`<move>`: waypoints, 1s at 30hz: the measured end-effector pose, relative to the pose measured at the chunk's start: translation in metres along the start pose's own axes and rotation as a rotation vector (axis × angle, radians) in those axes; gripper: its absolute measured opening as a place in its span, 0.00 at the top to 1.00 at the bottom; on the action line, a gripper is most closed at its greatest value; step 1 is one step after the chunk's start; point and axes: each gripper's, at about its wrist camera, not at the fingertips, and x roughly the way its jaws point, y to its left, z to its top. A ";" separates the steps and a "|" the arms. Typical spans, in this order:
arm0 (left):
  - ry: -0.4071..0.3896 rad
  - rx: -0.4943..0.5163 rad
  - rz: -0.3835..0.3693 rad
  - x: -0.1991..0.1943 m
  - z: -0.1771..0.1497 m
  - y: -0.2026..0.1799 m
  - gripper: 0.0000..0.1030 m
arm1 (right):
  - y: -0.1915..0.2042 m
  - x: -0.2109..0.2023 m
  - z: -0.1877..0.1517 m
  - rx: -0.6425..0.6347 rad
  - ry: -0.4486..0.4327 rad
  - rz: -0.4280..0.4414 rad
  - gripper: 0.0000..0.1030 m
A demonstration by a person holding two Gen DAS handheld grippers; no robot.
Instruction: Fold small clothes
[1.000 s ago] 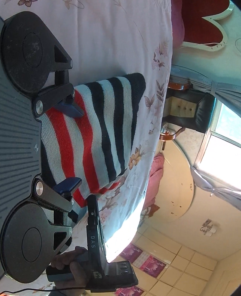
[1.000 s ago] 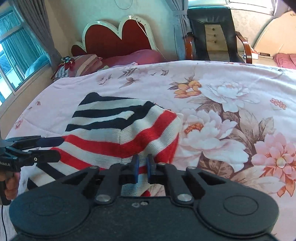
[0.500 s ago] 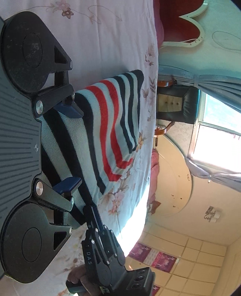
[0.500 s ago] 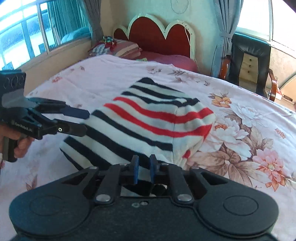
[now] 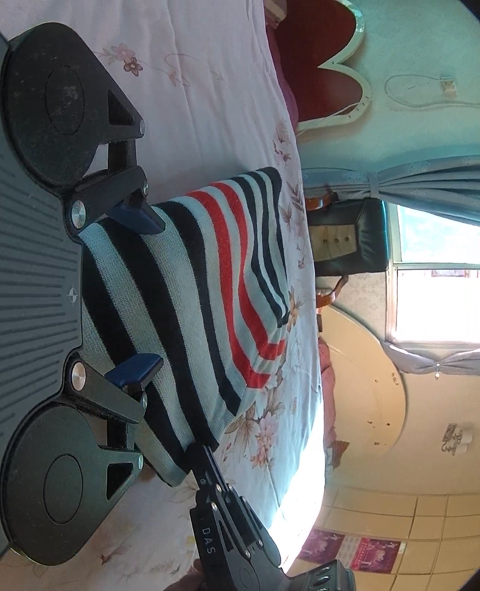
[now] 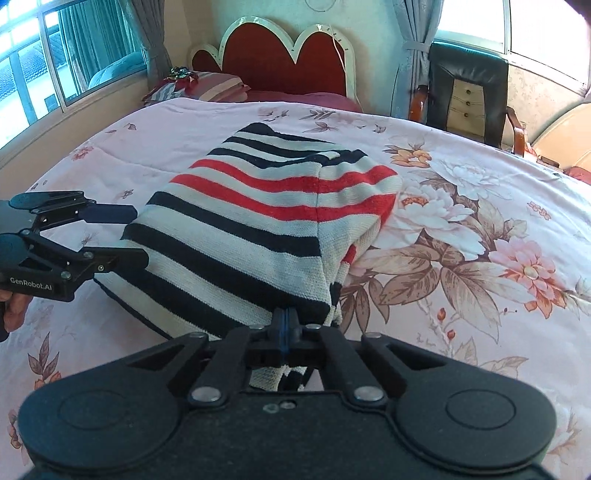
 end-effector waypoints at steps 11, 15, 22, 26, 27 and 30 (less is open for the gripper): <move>-0.093 -0.003 0.064 -0.095 -0.007 -0.051 0.06 | 0.033 -0.086 -0.032 0.041 -0.113 -0.065 0.40; -0.125 -0.010 0.087 -0.146 -0.013 -0.073 0.06 | 0.054 -0.134 -0.052 0.092 -0.152 -0.089 0.22; -0.172 -0.105 0.142 -0.245 -0.036 -0.102 0.00 | 0.098 -0.221 -0.086 0.143 -0.214 -0.134 0.01; -0.176 -0.145 0.181 -0.292 -0.052 -0.118 0.00 | 0.119 -0.255 -0.103 0.175 -0.243 -0.157 0.01; -0.177 -0.146 0.183 -0.301 -0.054 -0.121 0.00 | 0.125 -0.263 -0.108 0.186 -0.251 -0.175 0.01; -0.202 -0.157 0.221 -0.327 -0.061 -0.130 0.00 | 0.141 -0.280 -0.122 0.190 -0.274 -0.214 0.01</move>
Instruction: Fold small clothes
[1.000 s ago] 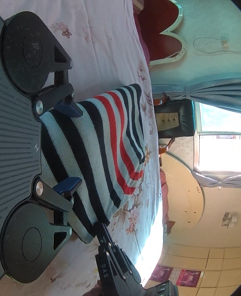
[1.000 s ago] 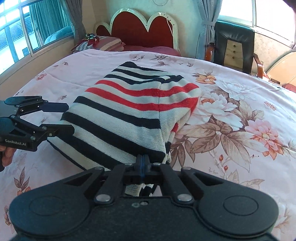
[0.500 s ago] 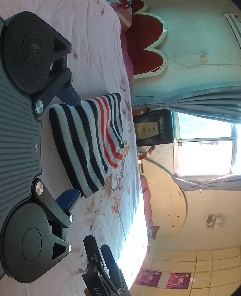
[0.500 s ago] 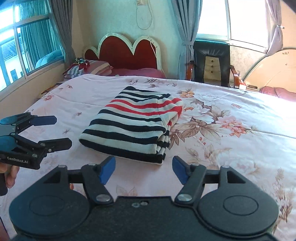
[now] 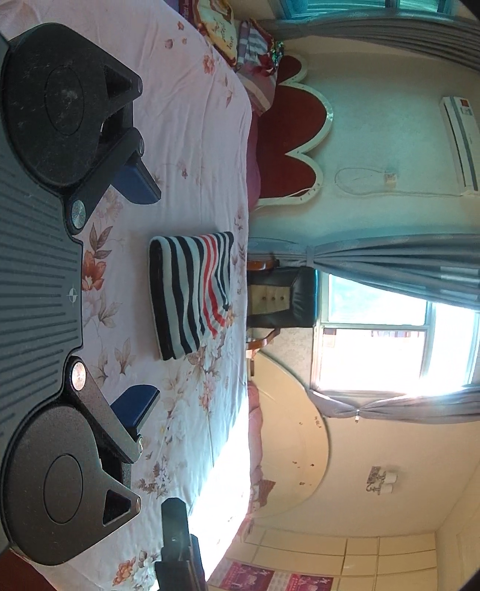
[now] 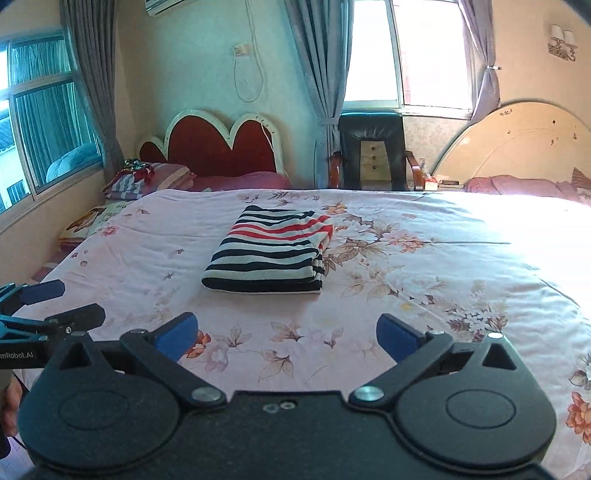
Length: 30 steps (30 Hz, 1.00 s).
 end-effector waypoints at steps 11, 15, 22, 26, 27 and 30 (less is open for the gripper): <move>-0.047 -0.029 0.048 -0.042 0.002 -0.016 0.00 | 0.019 -0.041 -0.024 -0.011 -0.039 -0.052 0.01; -0.059 -0.036 0.054 -0.046 0.005 -0.019 0.00 | 0.019 -0.052 -0.021 -0.013 -0.067 -0.058 0.01; -0.054 -0.051 0.048 -0.045 0.004 -0.019 0.00 | 0.019 -0.060 -0.018 -0.033 -0.088 -0.075 0.01; -0.052 -0.051 0.046 -0.046 0.004 -0.021 0.00 | 0.016 -0.059 -0.019 -0.028 -0.080 -0.079 0.01; -0.051 -0.049 0.047 -0.045 0.004 -0.021 0.00 | 0.016 -0.059 -0.019 -0.028 -0.080 -0.080 0.01; -0.048 -0.045 0.047 -0.045 0.004 -0.020 0.00 | 0.016 -0.058 -0.020 -0.027 -0.076 -0.084 0.01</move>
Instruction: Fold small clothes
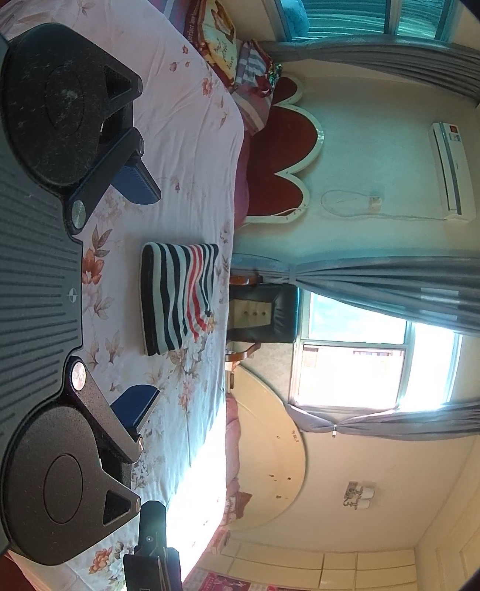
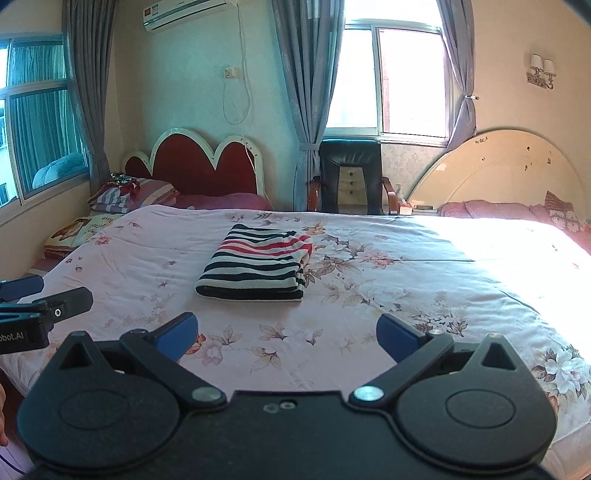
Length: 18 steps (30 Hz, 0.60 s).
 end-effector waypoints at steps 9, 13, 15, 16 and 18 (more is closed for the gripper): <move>-0.006 0.004 0.005 -0.003 0.000 0.000 0.00 | 0.004 -0.005 0.001 -0.012 -0.015 -0.012 0.01; -0.009 0.002 0.010 -0.007 0.000 0.000 0.00 | 0.005 -0.005 0.002 -0.011 -0.012 -0.006 0.01; -0.006 0.001 0.012 -0.008 0.000 0.000 0.00 | 0.005 -0.005 0.002 -0.015 -0.011 -0.003 0.01; -0.006 0.001 0.012 -0.008 -0.001 -0.001 0.00 | 0.004 -0.005 0.003 -0.015 -0.011 0.000 0.01; -0.006 0.004 0.014 -0.009 0.000 -0.001 0.00 | 0.005 -0.006 0.003 -0.016 -0.013 0.000 0.01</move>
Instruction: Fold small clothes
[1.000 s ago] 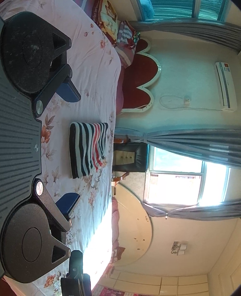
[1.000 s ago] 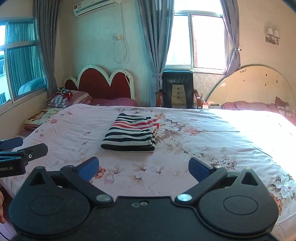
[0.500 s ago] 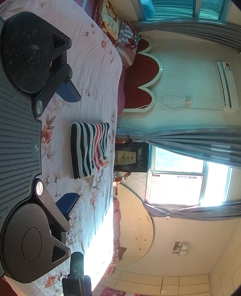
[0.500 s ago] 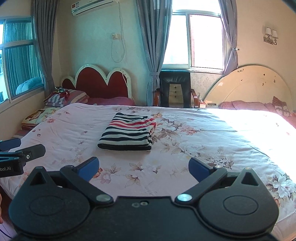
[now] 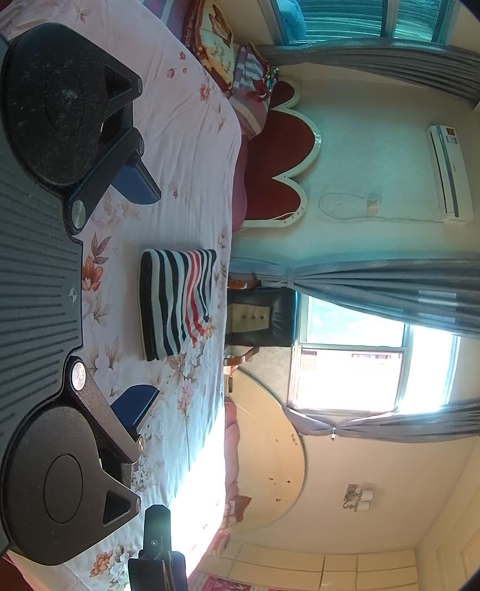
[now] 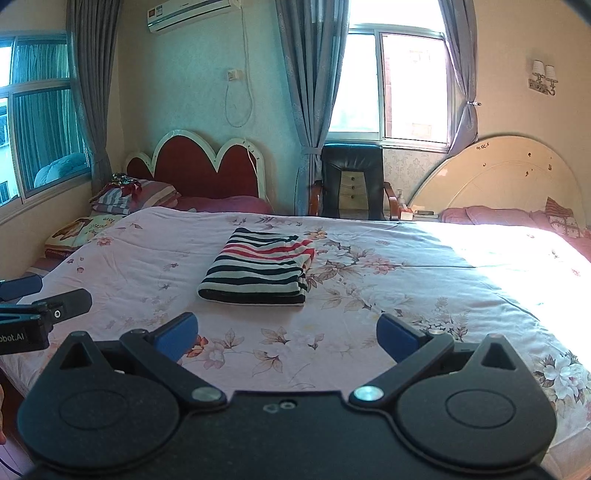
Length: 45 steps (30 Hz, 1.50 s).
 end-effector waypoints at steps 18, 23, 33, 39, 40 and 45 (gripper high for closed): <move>-0.013 0.007 -0.004 -0.002 0.002 -0.001 0.00 | -0.007 -0.003 0.000 0.010 -0.004 0.007 0.01; -0.012 0.003 -0.001 -0.001 0.002 -0.001 0.00 | -0.009 -0.001 -0.001 0.025 0.005 0.017 0.01; -0.012 0.003 0.005 0.002 0.001 0.002 0.00 | -0.010 0.001 0.000 0.026 0.006 0.020 0.01; -0.020 -0.006 0.014 0.003 0.001 0.005 0.00 | -0.007 0.004 0.002 0.020 0.008 0.026 0.01; -0.021 -0.007 0.016 0.003 0.001 0.006 0.00 | -0.006 0.005 0.002 0.019 0.009 0.027 0.01; -0.016 -0.016 0.015 0.004 0.000 0.006 0.00 | -0.005 0.006 0.002 0.018 0.010 0.029 0.01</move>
